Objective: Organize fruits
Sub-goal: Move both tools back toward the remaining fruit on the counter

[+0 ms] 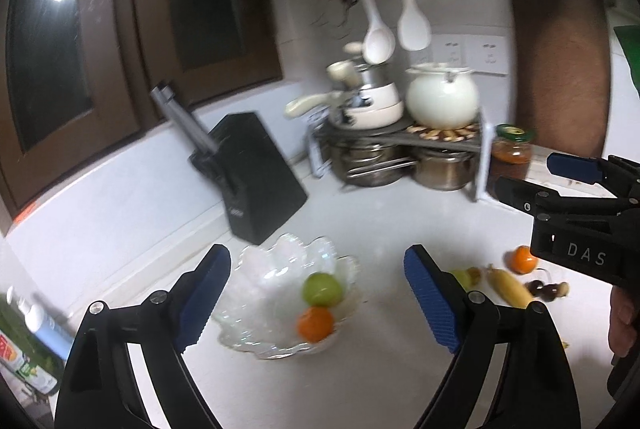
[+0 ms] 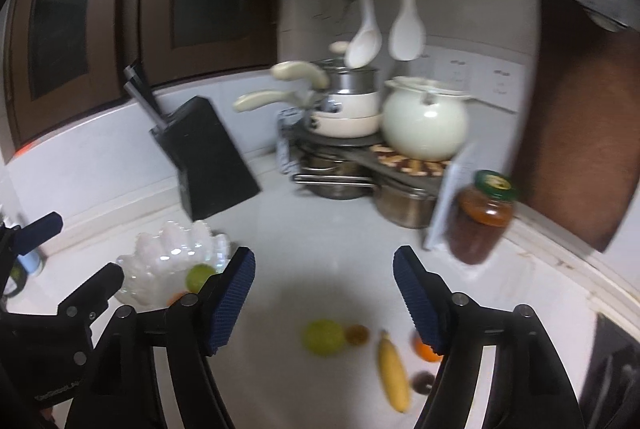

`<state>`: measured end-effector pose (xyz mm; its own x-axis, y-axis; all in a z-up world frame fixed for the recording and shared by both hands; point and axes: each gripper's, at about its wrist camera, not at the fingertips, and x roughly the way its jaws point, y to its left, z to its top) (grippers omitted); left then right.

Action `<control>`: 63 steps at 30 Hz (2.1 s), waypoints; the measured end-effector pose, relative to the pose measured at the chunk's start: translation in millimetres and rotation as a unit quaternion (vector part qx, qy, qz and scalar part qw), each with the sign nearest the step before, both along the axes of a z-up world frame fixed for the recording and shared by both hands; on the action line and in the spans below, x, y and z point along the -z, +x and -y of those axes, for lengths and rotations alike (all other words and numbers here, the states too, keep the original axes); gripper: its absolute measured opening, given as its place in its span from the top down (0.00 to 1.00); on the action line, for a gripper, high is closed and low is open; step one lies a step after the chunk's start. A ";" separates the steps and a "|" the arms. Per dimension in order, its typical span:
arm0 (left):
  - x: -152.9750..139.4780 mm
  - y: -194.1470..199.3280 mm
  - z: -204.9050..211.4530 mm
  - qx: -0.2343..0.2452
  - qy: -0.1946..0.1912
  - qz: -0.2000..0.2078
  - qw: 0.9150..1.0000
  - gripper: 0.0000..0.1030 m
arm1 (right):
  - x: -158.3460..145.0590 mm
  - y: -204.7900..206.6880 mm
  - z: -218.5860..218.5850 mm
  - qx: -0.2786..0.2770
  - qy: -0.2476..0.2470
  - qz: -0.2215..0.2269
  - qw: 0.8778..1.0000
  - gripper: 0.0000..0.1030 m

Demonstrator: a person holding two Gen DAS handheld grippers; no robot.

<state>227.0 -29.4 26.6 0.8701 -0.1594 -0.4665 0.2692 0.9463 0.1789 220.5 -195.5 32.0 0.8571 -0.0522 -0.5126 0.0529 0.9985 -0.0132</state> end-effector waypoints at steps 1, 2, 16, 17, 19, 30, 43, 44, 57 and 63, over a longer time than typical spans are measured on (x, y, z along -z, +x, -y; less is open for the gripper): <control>-0.8 -3.7 6.0 0.007 0.002 0.003 1.000 0.13 | -1.0 -6.0 7.0 0.010 0.000 0.003 1.000 0.28; -1.3 -6.9 11.5 0.013 0.002 0.006 1.000 0.13 | -1.8 -10.7 12.9 0.019 -0.001 0.005 1.000 0.28; -8.1 -43.8 75.1 0.092 -0.015 0.016 0.995 0.13 | -4.6 -69.2 84.3 0.107 0.012 0.014 0.994 0.28; -7.8 -44.8 79.2 0.096 -0.015 0.015 0.995 0.13 | -4.9 -73.4 89.0 0.114 0.011 0.015 0.993 0.28; -6.9 -47.6 86.7 0.104 -0.018 0.012 0.994 0.12 | -5.5 -79.6 95.8 0.122 0.010 0.017 0.992 0.28; 5.8 -57.3 122.9 0.141 -0.024 -0.016 0.990 0.12 | -1.1 -102.0 129.4 0.156 0.004 0.017 0.988 0.28; 38.5 -55.1 151.6 0.140 -0.008 -0.062 0.988 0.12 | 32.1 -102.1 160.4 0.164 0.016 -0.033 0.986 0.28; 41.3 -54.3 152.3 0.139 -0.007 -0.066 0.988 0.12 | 36.4 -101.1 161.3 0.164 0.016 -0.039 0.986 0.28; 76.6 -51.0 157.2 0.124 0.008 -0.108 0.986 0.13 | 78.9 -88.7 162.0 0.137 0.025 -0.100 0.985 0.28; 89.2 -48.3 158.5 0.118 0.014 -0.123 0.985 0.13 | 97.4 -83.6 164.5 0.121 0.042 -0.126 0.984 0.28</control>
